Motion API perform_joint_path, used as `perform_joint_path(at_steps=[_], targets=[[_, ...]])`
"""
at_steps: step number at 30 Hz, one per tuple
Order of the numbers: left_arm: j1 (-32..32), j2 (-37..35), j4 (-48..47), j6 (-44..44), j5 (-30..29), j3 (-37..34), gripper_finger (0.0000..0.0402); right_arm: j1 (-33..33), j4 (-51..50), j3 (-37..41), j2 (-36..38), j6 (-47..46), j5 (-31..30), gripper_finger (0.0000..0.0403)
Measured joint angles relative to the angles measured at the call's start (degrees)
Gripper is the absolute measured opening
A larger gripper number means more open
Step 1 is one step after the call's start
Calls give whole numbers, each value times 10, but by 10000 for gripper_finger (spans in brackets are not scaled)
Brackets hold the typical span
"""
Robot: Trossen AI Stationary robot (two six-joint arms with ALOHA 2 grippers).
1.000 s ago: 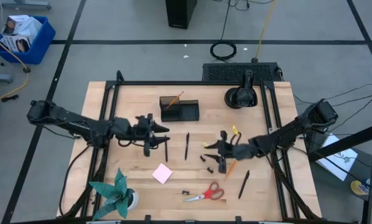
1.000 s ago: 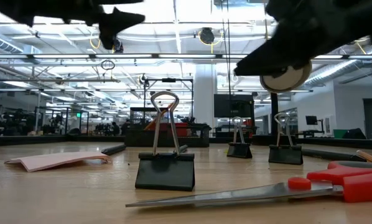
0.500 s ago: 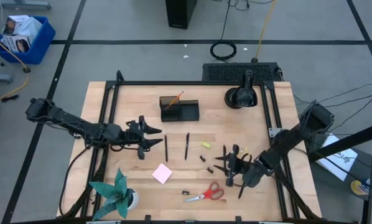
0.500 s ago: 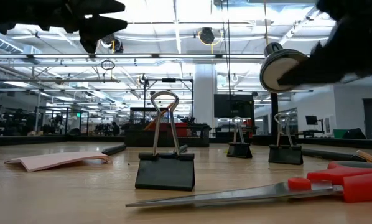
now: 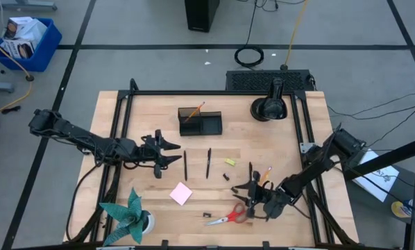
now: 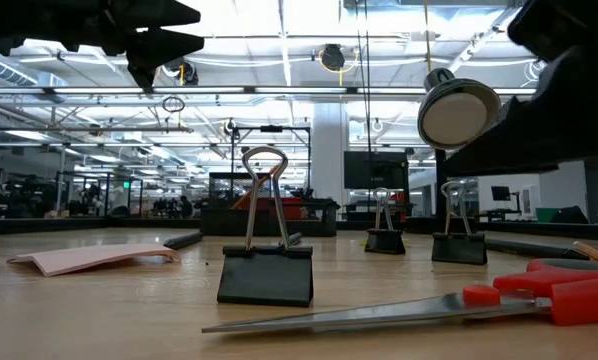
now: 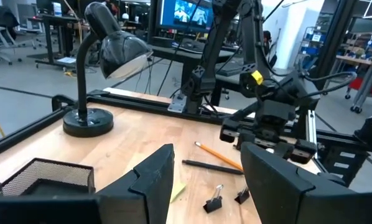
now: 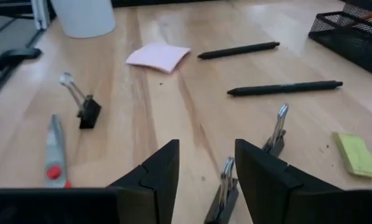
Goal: Pick and place office supplies into organizer
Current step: Put the black binder clip into the black desk organizer
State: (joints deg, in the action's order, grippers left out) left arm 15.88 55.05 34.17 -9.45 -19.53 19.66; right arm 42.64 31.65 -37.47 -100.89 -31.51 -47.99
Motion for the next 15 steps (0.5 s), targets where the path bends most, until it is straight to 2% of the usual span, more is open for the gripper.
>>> perform_joint_path(at_steps=[5,10,15], targets=[[0,0,-2,-7,0,0,191,-7,-10,-12,-40,-7,1,148],[0,0,-2,-12,4,0,191,-10,-5,-13,-36,-3,-9,146],[0,0,-2,-14,4,0,191,-11,-9,-12,-36,-4,-12,114]])
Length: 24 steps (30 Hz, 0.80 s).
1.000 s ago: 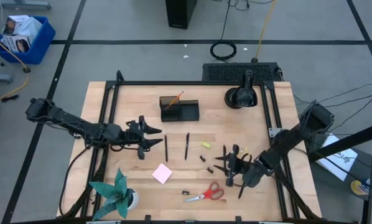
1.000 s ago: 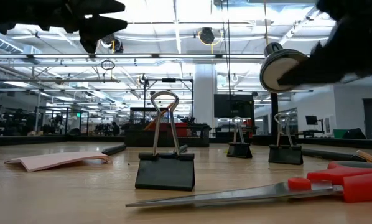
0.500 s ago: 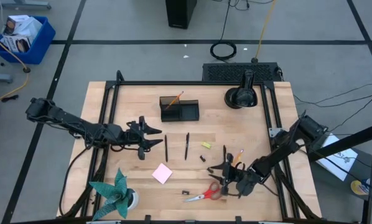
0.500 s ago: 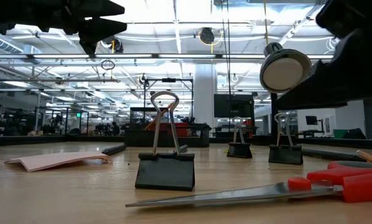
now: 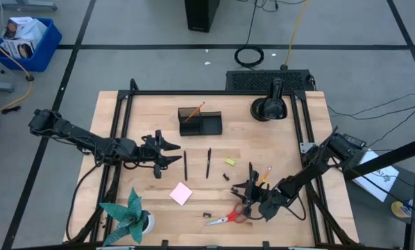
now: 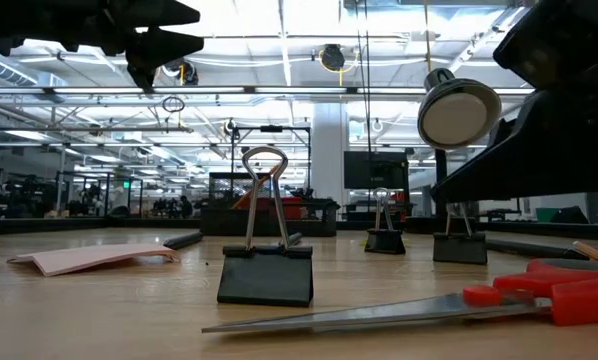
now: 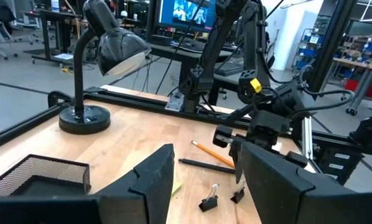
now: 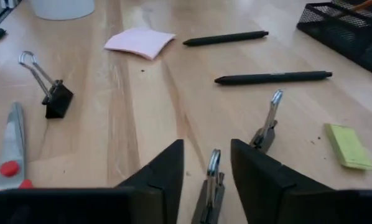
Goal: Pick and place office supplies into organizer
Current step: Put the black binder clip into the black desk organizer
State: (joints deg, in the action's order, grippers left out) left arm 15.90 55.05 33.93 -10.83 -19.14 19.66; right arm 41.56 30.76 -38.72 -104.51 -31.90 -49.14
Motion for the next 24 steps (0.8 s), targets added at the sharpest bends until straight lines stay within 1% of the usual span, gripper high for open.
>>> perform_joint_path(at_steps=[2,6,8,10,15,18,21,24], targets=[[0,0,-1,-1,0,0,191,-1,1,0,0,0,12,88],[0,0,-5,-2,0,0,191,-3,0,0,0,0,14,32],[0,0,-5,-4,1,0,191,-2,0,0,0,1,14,11],[0,0,-5,-4,1,0,191,-2,1,0,0,11,14,7],[0,0,-8,-5,1,0,191,-7,9,0,0,31,14,12],[0,0,-8,-5,1,0,191,-18,42,0,0,79,14,5],[0,0,-13,-5,1,0,191,-35,74,0,10,136,15,7],[0,0,-13,-10,2,0,191,-57,81,0,27,183,30,9]])
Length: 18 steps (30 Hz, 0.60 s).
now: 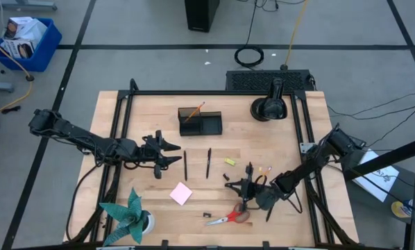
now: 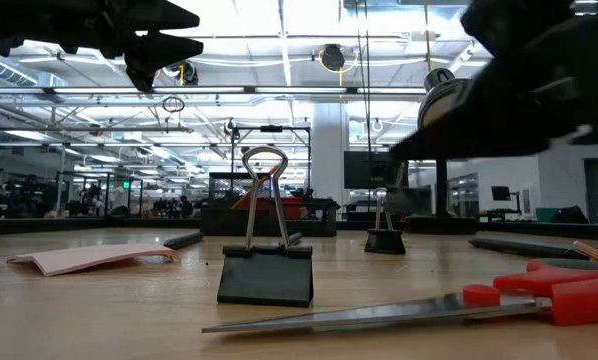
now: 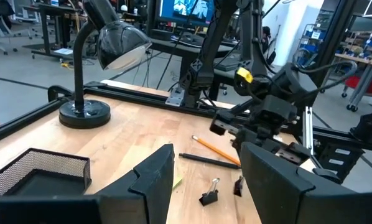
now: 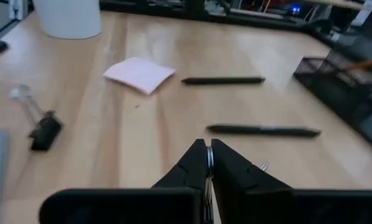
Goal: Pick and place office supplies into organizer
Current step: Put the black binder clip into the black desk organizer
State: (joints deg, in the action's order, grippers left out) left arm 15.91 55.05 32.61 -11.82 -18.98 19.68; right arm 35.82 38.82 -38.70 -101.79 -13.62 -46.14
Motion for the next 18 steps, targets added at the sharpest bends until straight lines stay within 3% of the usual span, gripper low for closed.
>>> perform_joint_path(at_steps=[5,13,18], targets=[[-2,0,11,-13,-3,0,191,-47,1,0,35,50,37,4],[-2,0,16,8,-4,0,191,-151,60,-6,61,88,179,5],[-2,0,16,2,-4,0,191,-208,47,-38,53,116,249,5]])
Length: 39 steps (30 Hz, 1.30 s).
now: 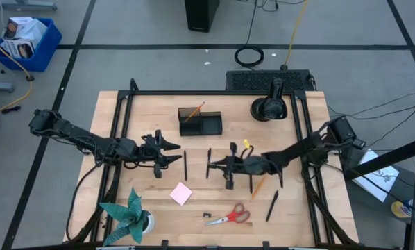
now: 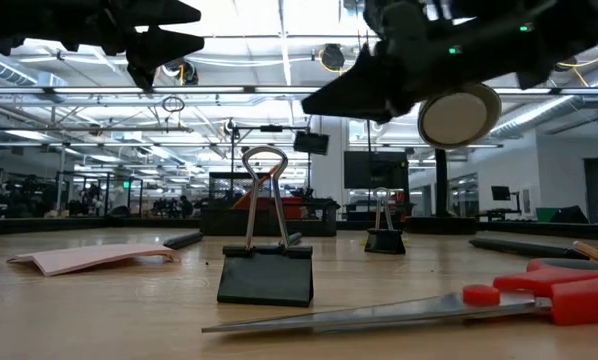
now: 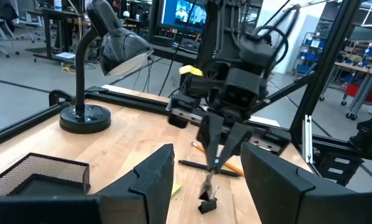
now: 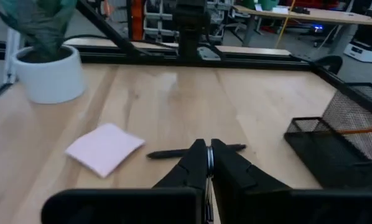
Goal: Pick and place office supplies into organizer
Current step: Put the black binder clip into the black desk organizer
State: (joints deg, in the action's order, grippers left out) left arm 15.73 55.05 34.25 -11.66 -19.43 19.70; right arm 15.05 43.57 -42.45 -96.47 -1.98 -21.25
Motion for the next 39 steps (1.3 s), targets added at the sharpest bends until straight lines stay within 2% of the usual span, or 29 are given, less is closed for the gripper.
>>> perform_joint_path(at_steps=[2,7,16,21,39], targets=[[0,0,0,0,0,0,191,-17,-5,-14,0,12,19,5],[0,0,-1,-7,0,0,191,-42,-5,-29,0,46,21,5],[0,0,-1,-7,0,0,191,-73,-3,-34,0,57,22,5],[0,0,-1,-6,-1,0,191,-88,-21,-64,0,59,49,5],[0,0,5,-6,-1,0,191,-148,-35,-134,0,76,65,6]])
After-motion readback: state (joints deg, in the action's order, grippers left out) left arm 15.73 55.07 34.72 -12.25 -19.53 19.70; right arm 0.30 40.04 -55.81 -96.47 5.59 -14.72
